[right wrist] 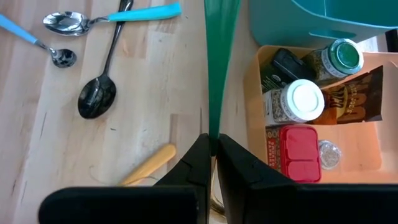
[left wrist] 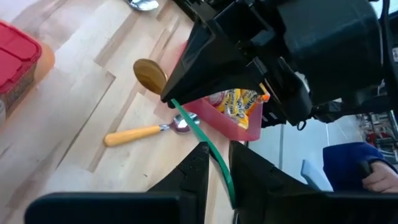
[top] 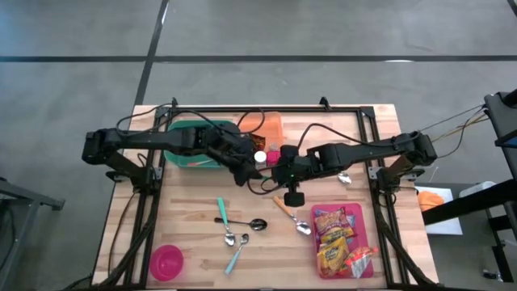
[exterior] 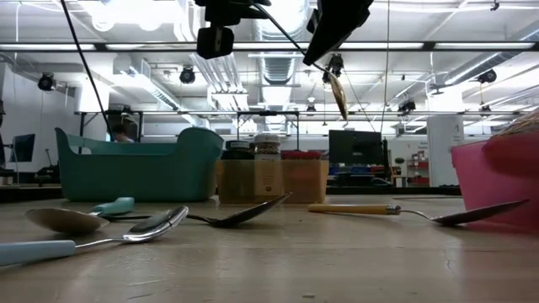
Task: Pick & Place Food Item
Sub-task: Put the green spoon into the green bin
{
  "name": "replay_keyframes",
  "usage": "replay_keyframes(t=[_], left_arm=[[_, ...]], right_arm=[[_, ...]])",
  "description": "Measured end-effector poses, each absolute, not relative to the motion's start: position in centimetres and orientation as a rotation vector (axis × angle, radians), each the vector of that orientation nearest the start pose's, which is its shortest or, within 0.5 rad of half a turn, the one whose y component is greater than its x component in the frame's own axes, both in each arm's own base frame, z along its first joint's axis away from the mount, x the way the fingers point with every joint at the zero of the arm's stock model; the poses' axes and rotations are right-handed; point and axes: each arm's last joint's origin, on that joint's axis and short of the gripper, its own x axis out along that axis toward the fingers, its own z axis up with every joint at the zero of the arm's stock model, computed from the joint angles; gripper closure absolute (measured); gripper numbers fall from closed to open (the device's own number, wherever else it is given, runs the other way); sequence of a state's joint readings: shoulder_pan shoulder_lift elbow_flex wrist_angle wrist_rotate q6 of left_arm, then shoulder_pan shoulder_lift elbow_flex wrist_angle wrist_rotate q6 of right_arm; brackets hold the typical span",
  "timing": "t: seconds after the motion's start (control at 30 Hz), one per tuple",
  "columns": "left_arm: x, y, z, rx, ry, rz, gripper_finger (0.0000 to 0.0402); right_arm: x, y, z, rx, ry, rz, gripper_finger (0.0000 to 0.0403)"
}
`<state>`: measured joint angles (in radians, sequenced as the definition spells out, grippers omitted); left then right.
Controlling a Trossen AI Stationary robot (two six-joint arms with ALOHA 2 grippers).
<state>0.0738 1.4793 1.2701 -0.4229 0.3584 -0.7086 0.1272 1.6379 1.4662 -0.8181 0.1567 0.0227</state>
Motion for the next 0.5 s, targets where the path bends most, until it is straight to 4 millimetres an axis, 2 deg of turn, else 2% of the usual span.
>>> replay_keyframes(t=[0.4, 0.5], left_arm=[[32.5, 1.31, 31.65, -0.827, 0.713, -0.065, 0.0338], [32.48, 1.32, 31.62, -0.817, 0.714, -0.064, 0.0355]], right_arm=[[34.06, 3.9, 30.4, -0.118, 0.973, -0.038, 0.0391], [34.05, 3.89, 30.39, -0.118, 0.974, -0.039, 0.0391]])
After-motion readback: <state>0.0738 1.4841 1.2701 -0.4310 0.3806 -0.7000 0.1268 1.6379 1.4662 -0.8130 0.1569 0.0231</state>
